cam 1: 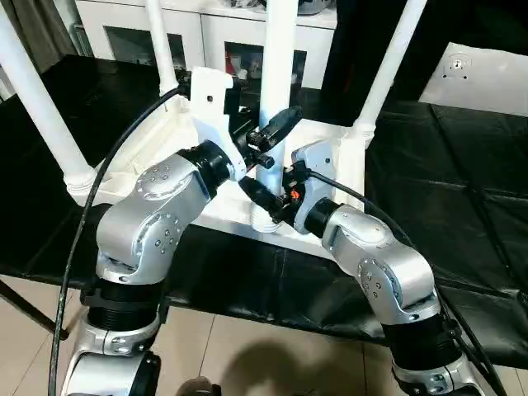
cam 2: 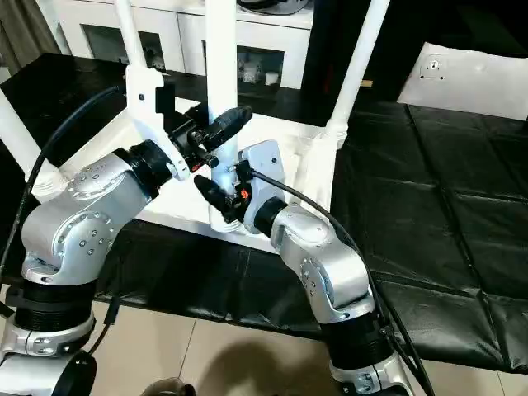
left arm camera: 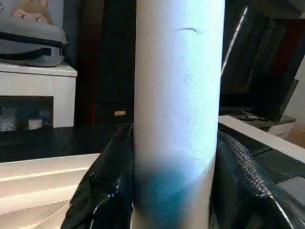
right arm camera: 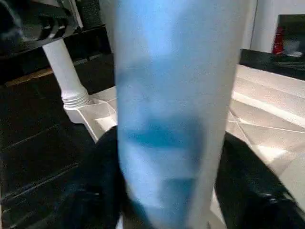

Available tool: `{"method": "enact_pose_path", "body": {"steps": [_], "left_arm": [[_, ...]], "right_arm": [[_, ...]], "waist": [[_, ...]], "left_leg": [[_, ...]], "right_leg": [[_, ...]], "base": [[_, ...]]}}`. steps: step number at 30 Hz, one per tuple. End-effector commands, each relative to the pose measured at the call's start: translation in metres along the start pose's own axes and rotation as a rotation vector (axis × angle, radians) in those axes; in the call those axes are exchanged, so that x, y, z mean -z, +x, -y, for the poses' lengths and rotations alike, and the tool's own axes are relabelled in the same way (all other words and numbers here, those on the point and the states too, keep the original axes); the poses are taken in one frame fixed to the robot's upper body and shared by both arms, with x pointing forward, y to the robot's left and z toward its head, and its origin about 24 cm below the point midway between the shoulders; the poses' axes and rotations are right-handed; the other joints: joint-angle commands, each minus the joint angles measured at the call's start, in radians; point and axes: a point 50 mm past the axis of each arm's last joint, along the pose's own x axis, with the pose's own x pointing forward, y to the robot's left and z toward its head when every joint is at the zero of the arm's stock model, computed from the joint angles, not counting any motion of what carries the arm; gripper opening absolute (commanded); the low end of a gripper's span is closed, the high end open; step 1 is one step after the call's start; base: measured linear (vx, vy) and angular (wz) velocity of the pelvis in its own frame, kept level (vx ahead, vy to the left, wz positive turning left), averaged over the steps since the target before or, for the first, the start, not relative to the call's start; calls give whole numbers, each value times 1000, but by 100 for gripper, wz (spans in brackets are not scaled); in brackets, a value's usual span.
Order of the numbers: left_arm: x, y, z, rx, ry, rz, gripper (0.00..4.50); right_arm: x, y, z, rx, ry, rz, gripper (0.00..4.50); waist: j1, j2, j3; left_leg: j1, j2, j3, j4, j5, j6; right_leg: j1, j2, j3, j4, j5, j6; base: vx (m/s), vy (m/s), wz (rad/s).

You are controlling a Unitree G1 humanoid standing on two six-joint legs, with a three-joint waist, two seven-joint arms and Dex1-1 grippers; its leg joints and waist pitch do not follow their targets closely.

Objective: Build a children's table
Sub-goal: Move to table

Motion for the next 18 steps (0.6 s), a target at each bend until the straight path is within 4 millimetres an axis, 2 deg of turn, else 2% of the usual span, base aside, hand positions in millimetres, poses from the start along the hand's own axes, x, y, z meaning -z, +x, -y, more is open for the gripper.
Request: {"method": "enact_pose_path", "body": {"steps": [1,5,9,11,18], "left_arm": [[-6,1,5,22,21,9,182],[-6,0,3,9,28,6,182],[-7,-1,1,-5,20,7,182],[-7,-2,0,-5,26,3,182],[-7,-3,-1,-24,18,3,182]], "right_arm": [[1,1,2,9,6,-12,224],[-1,2,3,11,-4,0,203],[-5,5,6,73,-81,39,191],[-5,6,6,73,-74,37,190],[-6,5,9,64,-9,48,189]], "waist": [[-6,5,-69],[-7,2,-69],[-8,4,-69],[-8,1,-70],[-8,4,-71]], "left_leg": [[12,58,-19,-74,-98,-51],[12,58,-18,-74,-98,-49],[12,58,-18,-74,-97,-54],[12,59,-18,-74,-97,-49],[12,59,-18,-73,-95,-43]], "right_leg": [[46,-92,58,-73,-61,-137],[46,-92,58,-74,-63,-138],[44,-92,58,-73,-65,-143],[46,-92,58,-73,-60,-142],[46,-92,58,-71,-50,-141]], "base": [[0,0,0],[0,0,0],[0,0,0],[0,0,0],[0,0,0]]}}
